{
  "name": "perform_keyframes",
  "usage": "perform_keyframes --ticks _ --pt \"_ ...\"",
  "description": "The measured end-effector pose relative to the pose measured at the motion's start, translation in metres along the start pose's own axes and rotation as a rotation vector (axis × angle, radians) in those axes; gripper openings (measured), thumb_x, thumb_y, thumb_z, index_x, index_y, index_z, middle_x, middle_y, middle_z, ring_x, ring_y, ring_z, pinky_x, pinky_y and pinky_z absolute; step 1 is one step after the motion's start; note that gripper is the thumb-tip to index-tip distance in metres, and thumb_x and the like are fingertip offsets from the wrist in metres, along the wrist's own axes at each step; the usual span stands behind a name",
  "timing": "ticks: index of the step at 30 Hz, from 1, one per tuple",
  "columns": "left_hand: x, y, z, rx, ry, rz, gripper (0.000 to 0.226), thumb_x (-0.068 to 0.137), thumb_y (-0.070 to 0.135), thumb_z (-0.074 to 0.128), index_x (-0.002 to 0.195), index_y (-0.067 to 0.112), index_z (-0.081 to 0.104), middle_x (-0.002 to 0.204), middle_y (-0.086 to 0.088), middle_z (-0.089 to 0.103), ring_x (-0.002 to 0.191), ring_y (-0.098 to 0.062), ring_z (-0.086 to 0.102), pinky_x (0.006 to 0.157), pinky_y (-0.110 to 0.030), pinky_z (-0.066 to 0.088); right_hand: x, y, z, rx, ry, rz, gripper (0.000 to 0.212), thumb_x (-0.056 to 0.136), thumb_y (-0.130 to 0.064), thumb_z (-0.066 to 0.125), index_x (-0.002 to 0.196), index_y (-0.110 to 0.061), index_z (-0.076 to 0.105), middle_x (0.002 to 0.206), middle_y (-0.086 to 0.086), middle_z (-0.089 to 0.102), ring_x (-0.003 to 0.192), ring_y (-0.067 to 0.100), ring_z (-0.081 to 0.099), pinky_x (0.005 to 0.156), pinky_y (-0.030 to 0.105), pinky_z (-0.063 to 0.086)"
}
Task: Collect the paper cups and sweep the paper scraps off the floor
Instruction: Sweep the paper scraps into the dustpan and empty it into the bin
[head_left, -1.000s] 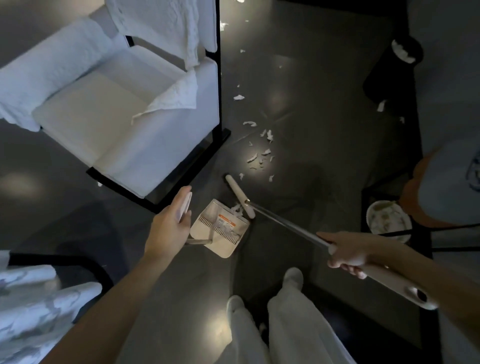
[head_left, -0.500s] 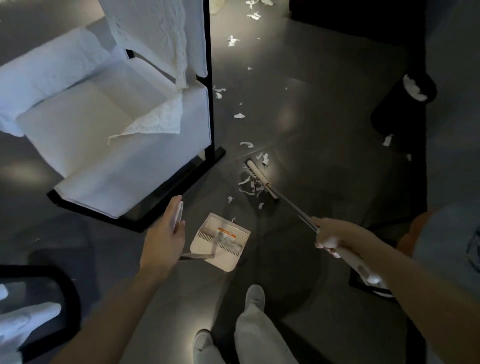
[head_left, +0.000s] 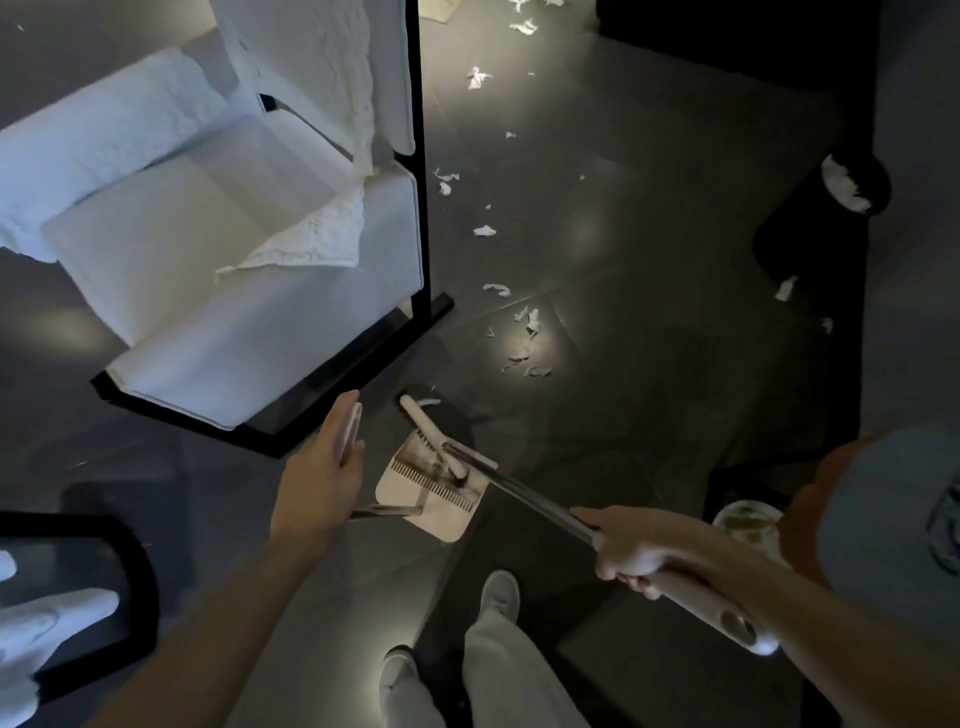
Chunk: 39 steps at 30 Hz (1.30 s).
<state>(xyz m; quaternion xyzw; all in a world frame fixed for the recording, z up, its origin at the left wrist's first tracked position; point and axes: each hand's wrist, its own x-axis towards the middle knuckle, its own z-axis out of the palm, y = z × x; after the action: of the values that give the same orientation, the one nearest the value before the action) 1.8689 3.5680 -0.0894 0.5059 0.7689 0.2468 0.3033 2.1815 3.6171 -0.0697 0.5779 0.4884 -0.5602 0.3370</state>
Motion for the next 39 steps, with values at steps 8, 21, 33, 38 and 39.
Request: perform_keyframes --ticks 8,21,33,38,39 --pt "-0.024 -0.019 -0.046 -0.01 0.07 -0.005 0.056 0.097 0.023 0.052 0.132 0.059 0.028 0.127 0.02 0.054 0.116 -0.008 0.054 0.086 -0.022 0.04 -0.025 -0.02 -0.015 0.017 0.129 -0.079 0.081 0.092 -0.002 0.052 0.152 -0.033 0.008 0.075 0.009 0.051 0.049 0.01 0.046 0.04 0.019 0.041" --pt "-0.06 -0.096 -0.086 -0.037 0.073 -0.092 0.058 0.096 0.018 0.053 0.13 0.059 0.031 0.135 0.004 0.055 0.122 -0.017 0.053 0.099 -0.035 0.043 0.042 -0.095 -0.001 -0.023 0.231 -0.015 0.068 0.092 -0.001 0.049 0.15 -0.024 0.021 0.081 0.013 0.052 0.057 0.015 0.049 0.048 0.024 0.044" --pt "-0.034 -0.121 -0.096 -0.047 0.055 -0.079 0.056 0.096 0.019 0.05 0.129 0.059 0.03 0.128 -0.002 0.059 0.116 -0.024 0.056 0.089 -0.031 0.041 -0.001 -0.107 0.11 -0.087 -0.037 0.093 0.049 0.094 -0.009 0.052 0.141 -0.016 0.039 0.074 0.006 0.053 0.053 0.008 0.047 0.047 0.018 0.043" --pt "-0.044 -0.129 -0.107 0.007 0.042 -0.048 0.052 0.097 0.017 0.049 0.133 0.05 0.03 0.115 -0.01 0.062 0.104 -0.029 0.06 0.082 -0.037 0.048 -0.039 -0.113 0.117 -0.068 -0.009 -0.006 0.075 0.094 -0.005 0.051 0.153 -0.028 0.011 0.074 0.007 0.051 0.052 0.009 0.047 0.044 0.018 0.043" --pt "-0.046 -0.13 -0.11 0.017 0.036 -0.047 0.052 0.097 0.017 0.049 0.132 0.05 0.03 0.113 -0.01 0.062 0.103 -0.03 0.061 0.082 -0.039 0.049 -0.043 -0.115 0.116 -0.072 0.02 -0.02 0.078 0.094 -0.004 0.051 0.153 -0.031 0.007 0.076 0.007 0.05 0.052 0.01 0.048 0.043 0.018 0.043"
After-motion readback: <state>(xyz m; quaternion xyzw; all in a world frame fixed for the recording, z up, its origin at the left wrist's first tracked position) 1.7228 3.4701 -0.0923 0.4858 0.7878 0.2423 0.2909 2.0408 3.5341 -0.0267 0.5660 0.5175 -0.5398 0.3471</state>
